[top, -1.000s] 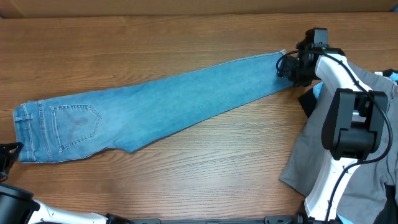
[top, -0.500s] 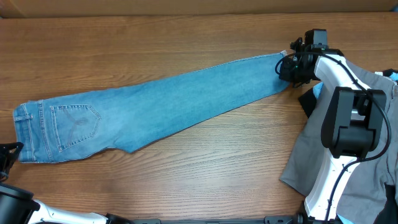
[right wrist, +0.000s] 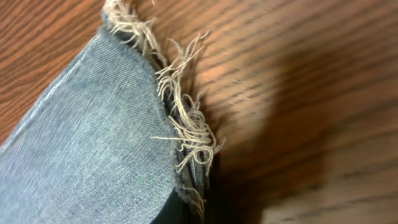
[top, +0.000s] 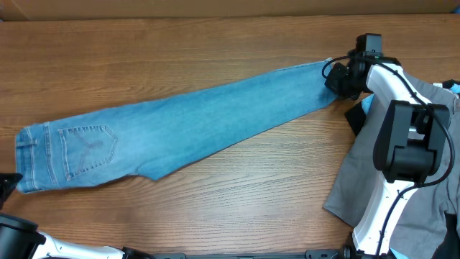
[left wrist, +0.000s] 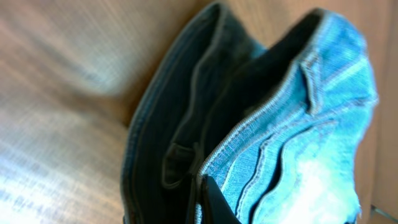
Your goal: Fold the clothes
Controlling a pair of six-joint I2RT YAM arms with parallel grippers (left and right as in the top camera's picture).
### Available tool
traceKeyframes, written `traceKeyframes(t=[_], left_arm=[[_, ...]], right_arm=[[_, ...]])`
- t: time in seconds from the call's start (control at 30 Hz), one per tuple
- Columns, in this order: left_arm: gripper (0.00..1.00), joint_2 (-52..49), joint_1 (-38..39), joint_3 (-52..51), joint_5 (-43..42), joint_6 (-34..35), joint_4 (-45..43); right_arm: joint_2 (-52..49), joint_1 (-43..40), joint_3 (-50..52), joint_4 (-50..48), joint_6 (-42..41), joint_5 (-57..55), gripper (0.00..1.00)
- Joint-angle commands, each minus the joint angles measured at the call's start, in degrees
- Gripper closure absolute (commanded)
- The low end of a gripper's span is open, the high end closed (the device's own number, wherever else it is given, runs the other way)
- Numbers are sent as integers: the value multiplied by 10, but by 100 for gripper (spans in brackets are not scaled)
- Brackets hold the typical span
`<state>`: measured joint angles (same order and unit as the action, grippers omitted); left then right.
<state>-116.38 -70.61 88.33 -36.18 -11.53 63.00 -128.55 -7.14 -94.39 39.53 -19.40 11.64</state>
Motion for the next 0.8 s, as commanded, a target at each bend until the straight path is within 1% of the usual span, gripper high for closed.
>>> traceKeyframes(t=[0.0,0.1,0.17,0.23,0.3,0.33,0.43,0.5,0.53,0.6,0.63,0.67,0.7,0.73,0.77], left_arm=[[96,0,-14,25,118,50,-3],[96,0,-13,25,188,97,3],[95,0,-13,25,213,110,7],[84,0,-13,25,210,114,6],[70,0,-13,25,194,115,5],[61,0,-13,25,173,115,1],[47,0,-13,33,79,95,-7],[46,0,-14,49,15,71,-6],[48,0,-14,62,-26,51,-2],[52,0,-12,78,-80,25,6],[53,0,-8,89,-123,5,11],[53,0,-4,92,-133,-1,11],[50,0,1,92,-134,-1,11],[48,0,8,92,-134,-3,11],[48,0,16,92,-134,-14,11]], right_arm=[[-10,-36,2,0,-12,-49,96],[-10,-36,2,2,3,-50,96],[-10,-36,2,1,3,-50,96],[-10,-36,2,0,3,-50,96],[-10,-36,2,0,3,-50,96],[-10,-36,2,0,3,-49,96],[-10,-36,2,3,3,-49,96],[-10,-36,2,5,3,-49,96],[-10,-36,2,6,3,-49,96],[-10,-36,2,7,3,-49,96],[-10,-36,2,7,3,-49,96],[-10,-36,2,8,3,-49,92],[-10,-36,2,9,3,-49,84],[-10,-36,2,11,7,-49,74],[-10,-36,1,15,13,-47,61]])
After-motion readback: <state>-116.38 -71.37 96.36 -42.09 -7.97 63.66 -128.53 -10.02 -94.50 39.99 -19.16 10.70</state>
